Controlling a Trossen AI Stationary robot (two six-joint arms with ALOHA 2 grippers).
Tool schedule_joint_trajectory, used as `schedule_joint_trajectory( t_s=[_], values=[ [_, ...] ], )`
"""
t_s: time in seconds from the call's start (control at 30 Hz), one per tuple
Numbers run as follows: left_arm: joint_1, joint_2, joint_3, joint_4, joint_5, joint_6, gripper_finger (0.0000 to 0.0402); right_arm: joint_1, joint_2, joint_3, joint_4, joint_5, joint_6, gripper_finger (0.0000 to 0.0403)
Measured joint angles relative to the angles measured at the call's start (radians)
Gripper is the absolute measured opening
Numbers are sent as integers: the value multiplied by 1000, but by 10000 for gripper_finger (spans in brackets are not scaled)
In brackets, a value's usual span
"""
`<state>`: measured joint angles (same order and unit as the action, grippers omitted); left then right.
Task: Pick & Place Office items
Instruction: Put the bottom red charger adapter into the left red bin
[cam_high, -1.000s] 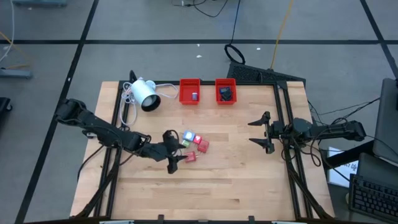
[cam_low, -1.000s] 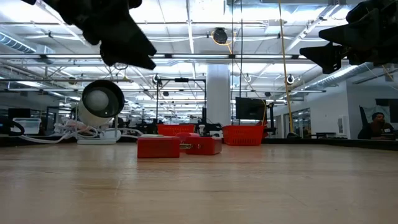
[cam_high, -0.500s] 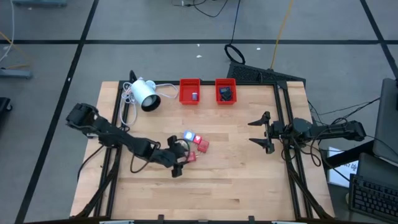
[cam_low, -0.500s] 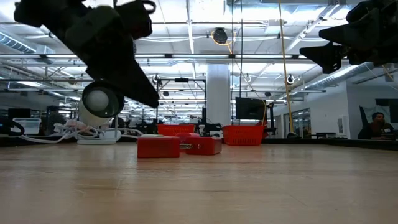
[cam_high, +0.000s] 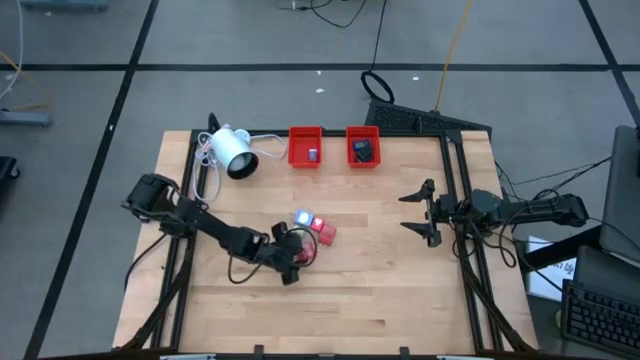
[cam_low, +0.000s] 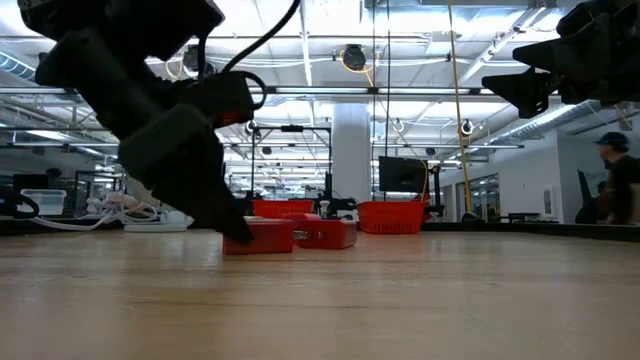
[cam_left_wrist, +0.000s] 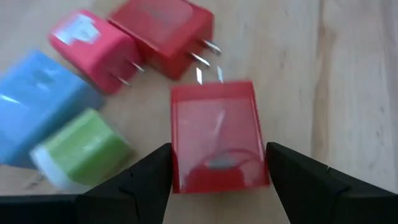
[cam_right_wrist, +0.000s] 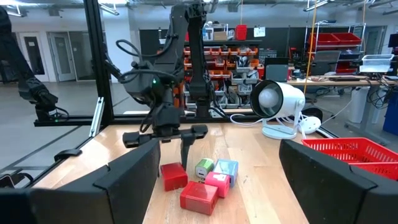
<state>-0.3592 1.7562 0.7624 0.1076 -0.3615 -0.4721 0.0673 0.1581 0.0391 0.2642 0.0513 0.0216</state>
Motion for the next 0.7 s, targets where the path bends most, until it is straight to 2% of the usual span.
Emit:
schedule_joint_trajectory(
  t_s=[0.1,0.7],
  values=[
    [0,8,0,-2,25,17,258,0,0,0,0,0,0,320],
    [1,6,0,25,-3,-7,257,0,0,0,0,0,0,320]
  ],
)
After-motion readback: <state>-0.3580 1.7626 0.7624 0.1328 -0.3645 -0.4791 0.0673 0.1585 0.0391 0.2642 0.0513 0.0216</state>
